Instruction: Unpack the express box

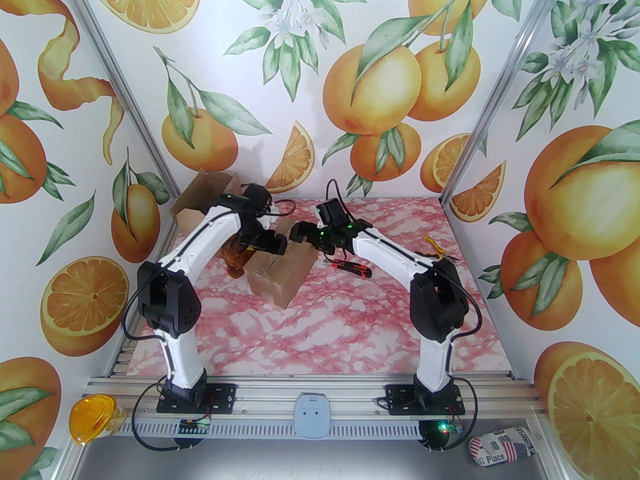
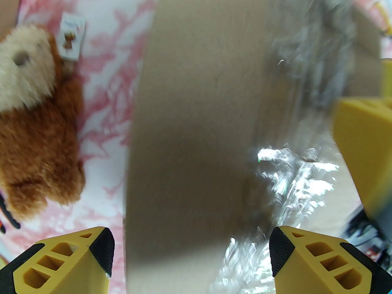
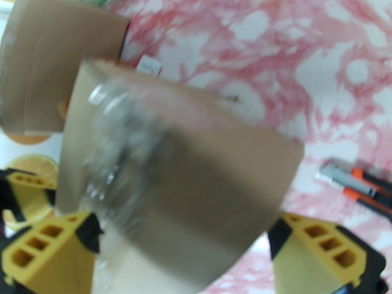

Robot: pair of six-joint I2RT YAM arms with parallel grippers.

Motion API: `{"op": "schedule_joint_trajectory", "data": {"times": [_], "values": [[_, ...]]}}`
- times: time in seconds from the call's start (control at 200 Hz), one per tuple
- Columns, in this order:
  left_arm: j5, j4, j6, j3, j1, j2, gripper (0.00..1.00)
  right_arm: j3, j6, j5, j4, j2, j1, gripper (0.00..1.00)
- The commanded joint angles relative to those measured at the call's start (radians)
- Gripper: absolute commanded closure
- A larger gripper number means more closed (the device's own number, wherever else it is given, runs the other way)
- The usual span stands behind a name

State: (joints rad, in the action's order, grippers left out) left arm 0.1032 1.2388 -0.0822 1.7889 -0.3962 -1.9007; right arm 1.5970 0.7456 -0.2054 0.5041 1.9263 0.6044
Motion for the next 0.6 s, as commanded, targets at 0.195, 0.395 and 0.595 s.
{"op": "schedule_joint_trajectory", "data": {"times": [0.195, 0.395, 0.595], "values": [[-0.265, 0.065, 0.055, 0.019, -0.069, -0.007, 0.08, 0.030, -0.036, 0.116, 0.055, 0.028, 0.040, 0.23], [-0.336, 0.098, 0.049, 0.001, -0.112, -0.025, 0.06, 0.056, -0.057, 0.134, 0.075, 0.049, 0.049, 0.29], [-0.495, 0.170, 0.040, 0.044, -0.114, -0.090, 0.14, 0.082, -0.110, 0.170, 0.108, 0.059, 0.062, 0.33]]}}
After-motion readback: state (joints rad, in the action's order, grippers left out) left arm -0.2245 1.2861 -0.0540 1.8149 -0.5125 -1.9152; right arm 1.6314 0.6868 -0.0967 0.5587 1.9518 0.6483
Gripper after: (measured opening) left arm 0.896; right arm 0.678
